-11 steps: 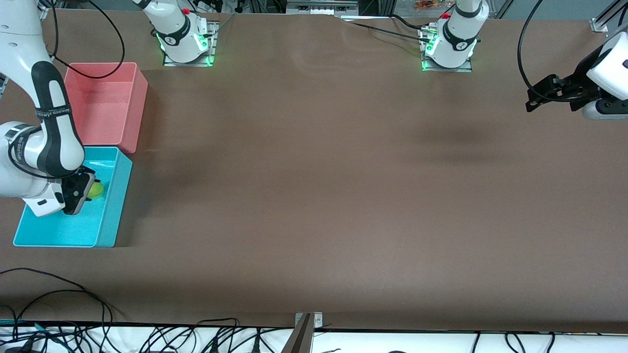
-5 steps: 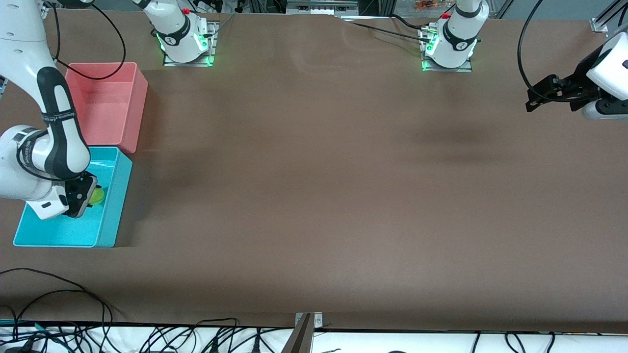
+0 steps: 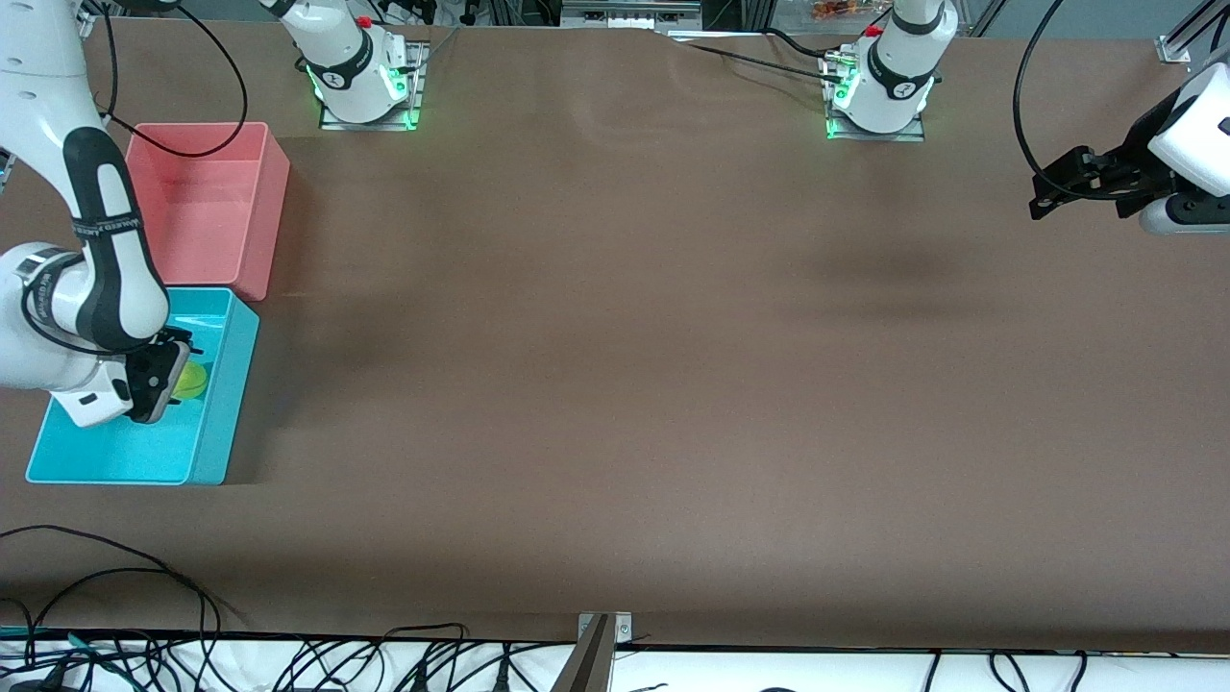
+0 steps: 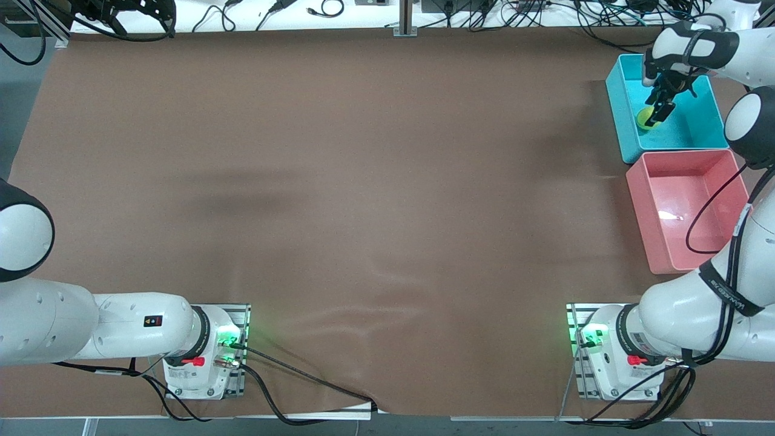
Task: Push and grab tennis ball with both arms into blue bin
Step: 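Open the right gripper to release the ball inside the blue bin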
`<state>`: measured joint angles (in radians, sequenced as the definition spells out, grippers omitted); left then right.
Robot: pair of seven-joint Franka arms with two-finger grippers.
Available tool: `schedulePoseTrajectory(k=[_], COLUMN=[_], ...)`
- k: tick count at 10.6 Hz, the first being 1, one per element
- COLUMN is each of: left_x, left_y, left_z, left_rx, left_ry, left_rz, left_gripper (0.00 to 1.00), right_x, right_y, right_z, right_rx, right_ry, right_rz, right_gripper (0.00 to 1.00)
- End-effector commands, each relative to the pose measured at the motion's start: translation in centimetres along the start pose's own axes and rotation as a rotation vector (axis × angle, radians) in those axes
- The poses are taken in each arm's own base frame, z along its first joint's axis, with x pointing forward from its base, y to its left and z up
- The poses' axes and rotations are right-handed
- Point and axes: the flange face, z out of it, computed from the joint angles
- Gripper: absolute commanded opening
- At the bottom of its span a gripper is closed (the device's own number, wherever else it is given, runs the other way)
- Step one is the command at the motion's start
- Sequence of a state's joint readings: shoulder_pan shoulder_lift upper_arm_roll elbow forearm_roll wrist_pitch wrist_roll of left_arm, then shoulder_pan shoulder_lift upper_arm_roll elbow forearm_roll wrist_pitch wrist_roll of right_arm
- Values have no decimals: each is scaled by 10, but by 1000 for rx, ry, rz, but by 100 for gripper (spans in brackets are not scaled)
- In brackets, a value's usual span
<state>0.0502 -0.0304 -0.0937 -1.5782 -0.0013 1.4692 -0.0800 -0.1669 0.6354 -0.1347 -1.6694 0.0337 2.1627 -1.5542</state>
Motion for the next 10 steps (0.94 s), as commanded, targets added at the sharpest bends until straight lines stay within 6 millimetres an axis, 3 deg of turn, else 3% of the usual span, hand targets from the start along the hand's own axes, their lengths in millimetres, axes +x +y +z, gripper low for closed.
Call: schedulePoseTrajectory(k=[1,4,6,8,10], left_x=[2,2,2,2,2], left_y=[0,1,2,2,2], left_z=[-6,-6,-6,-6,-6], left_rx=[7,5,2,1,1], left_ry=[-5,-5,-6,-6,-6], left_rz=[7,8,9,9,9], left_gripper=[100,100,100,100,100], right_x=[4,20,50,93,115], right_y=[-25,-63,-96,-132,-160], right_z=[-89,-160,-216,-266,-304], right_rx=[-50,-133,-203,-200,-234], right_ry=[46,81,126,164,196], right_rz=[40,103,189,346,429], right_gripper=[100,100,100,100,100])
